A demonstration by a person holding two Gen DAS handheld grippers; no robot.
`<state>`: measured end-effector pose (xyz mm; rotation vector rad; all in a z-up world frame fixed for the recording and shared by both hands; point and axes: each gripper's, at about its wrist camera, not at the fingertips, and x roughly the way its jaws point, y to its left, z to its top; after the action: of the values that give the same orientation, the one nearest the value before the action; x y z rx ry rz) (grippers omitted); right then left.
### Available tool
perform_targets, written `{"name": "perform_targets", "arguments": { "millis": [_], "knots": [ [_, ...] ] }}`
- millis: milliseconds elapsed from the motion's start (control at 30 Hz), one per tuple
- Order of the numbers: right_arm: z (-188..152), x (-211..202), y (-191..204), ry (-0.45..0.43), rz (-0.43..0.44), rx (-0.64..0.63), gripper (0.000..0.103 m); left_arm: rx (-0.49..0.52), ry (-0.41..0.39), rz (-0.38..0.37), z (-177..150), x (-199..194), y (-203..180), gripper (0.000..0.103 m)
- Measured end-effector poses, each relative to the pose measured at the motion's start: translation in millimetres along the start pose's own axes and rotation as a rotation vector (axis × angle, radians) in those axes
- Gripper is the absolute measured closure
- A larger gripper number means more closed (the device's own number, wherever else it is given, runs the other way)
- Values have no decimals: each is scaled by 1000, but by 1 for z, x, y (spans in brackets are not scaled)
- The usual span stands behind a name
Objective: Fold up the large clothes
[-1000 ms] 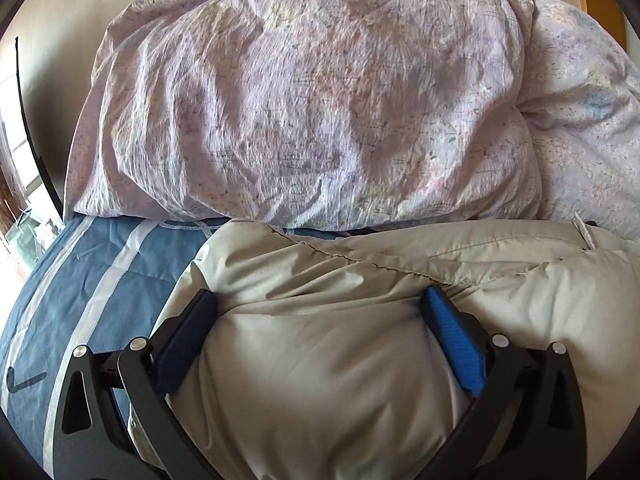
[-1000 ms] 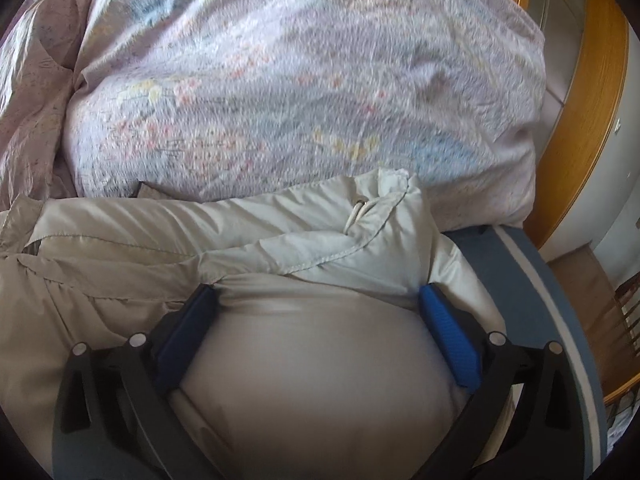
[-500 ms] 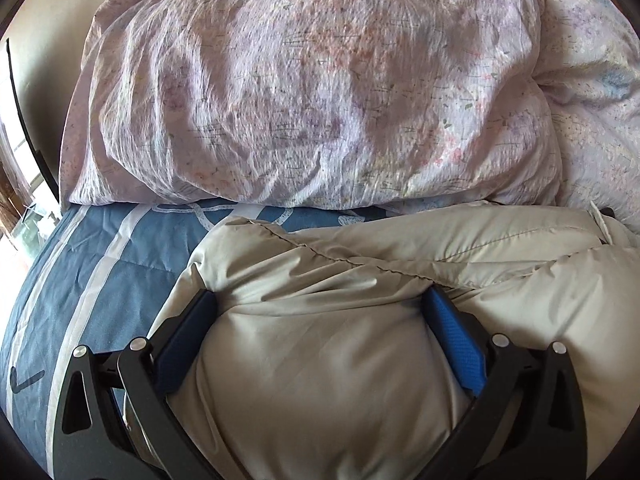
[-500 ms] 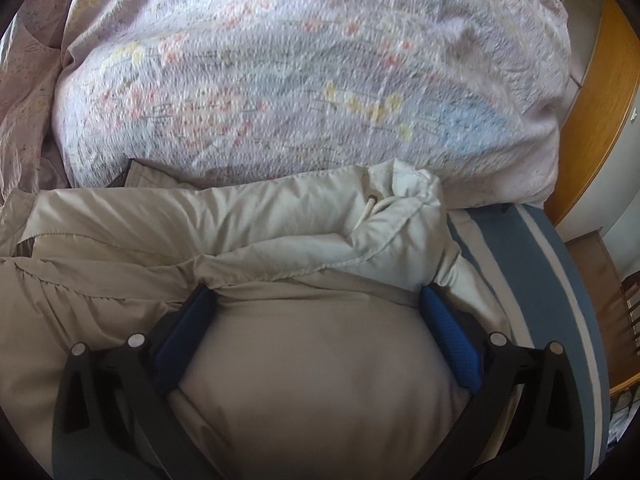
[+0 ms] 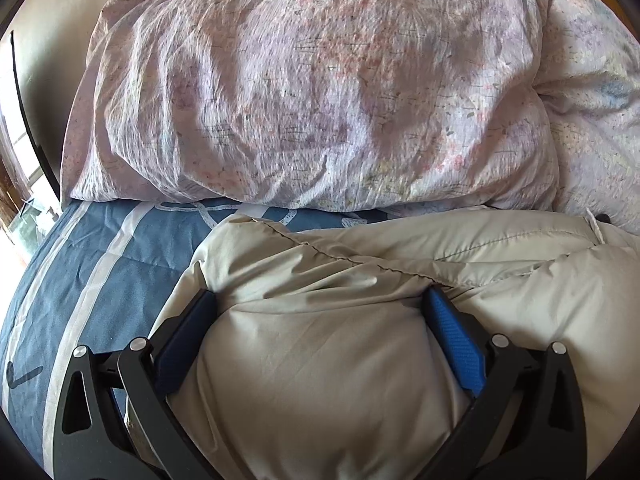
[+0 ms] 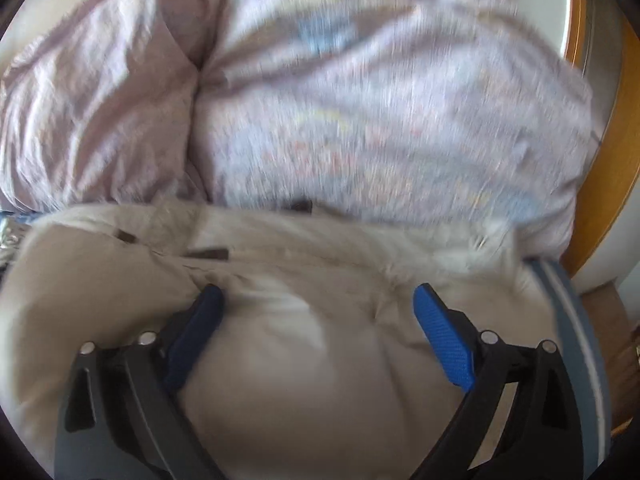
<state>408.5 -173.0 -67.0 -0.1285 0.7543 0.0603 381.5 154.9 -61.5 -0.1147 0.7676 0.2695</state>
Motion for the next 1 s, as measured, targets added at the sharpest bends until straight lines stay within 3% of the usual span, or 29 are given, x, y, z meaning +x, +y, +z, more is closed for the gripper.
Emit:
{"name": "perform_targets", "arguments": {
  "millis": [67, 200, 333, 500, 600, 733, 833, 933, 1000],
  "knots": [
    [-5, 15, -8, 31, 52, 58, 2, -15, 4, -16, 1, 1, 3, 1],
    [-11, 22, 0, 4, 2, 24, 2, -32, 3, -29, 1, 4, 7, 1],
    [-10, 32, -9, 43, 51, 51, 2, -51, 8, -43, 1, 7, 9, 1],
    [-14, 14, -35, 59, 125, 118, 3, -74, -1, -57, -3, -12, 17, 1],
    [-26, -37, -76, -22, 185, 253, 3, -186, -56, -196, -16, -55, 48, 1],
    [-55, -99, -146, -106, 148, 468, 2, -313, -83, -303, -45, -104, 98, 1],
    [-92, -107, -201, -63, 148, 673, 2, -373, -65, -321, -71, -122, 123, 1],
    [-129, -87, -231, 54, 261, 876, 2, -475, -4, -382, -95, -124, 138, 1],
    [-148, -72, -231, 116, 312, 968, 3, -568, 38, -437, -113, -120, 146, 1]
  ]
}}
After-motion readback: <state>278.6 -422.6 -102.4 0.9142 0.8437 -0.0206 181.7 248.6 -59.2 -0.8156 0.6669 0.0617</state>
